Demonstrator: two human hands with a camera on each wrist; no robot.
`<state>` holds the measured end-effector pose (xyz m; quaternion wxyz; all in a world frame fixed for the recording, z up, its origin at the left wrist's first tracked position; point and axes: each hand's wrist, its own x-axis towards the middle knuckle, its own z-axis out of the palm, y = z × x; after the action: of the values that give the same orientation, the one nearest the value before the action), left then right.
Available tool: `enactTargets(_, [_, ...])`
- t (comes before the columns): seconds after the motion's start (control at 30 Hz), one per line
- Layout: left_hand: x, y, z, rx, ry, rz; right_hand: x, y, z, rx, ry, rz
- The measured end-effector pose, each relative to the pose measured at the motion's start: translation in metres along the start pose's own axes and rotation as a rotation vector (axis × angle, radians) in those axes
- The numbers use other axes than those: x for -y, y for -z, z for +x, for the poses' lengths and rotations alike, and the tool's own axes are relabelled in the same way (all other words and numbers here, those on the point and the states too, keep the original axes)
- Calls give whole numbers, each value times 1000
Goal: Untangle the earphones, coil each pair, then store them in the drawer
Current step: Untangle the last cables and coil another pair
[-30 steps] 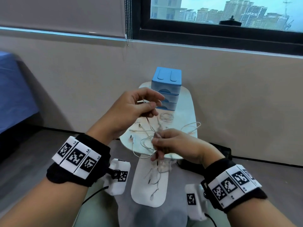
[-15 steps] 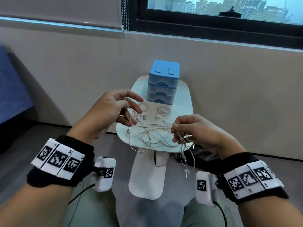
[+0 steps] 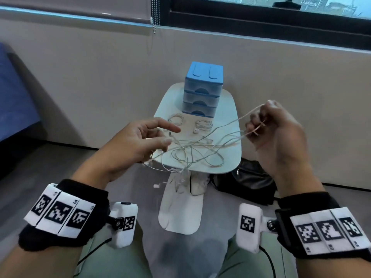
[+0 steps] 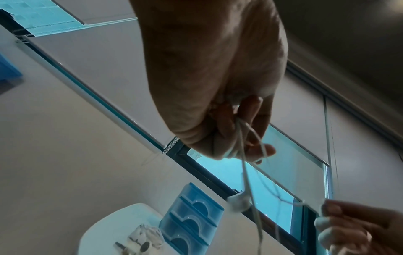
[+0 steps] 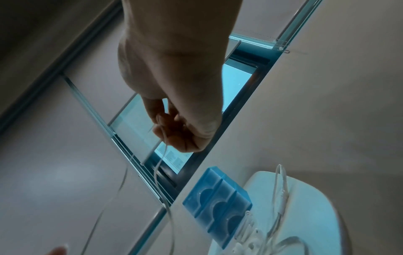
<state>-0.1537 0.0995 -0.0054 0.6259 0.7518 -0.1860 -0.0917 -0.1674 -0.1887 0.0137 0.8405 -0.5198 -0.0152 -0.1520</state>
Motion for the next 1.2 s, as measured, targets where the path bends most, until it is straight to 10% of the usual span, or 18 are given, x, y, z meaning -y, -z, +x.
enactTargets(0.5, [8,-33,-2,148,-24,191,5,-28,-18,190,-100,-363])
enactTargets(0.73, [35,-25,-10,158,93,73,41,-24,-20,132,101,-107])
enactTargets(1.2, [99,-25,-10,313,289,424,54,-50,-21,22,216,-538])
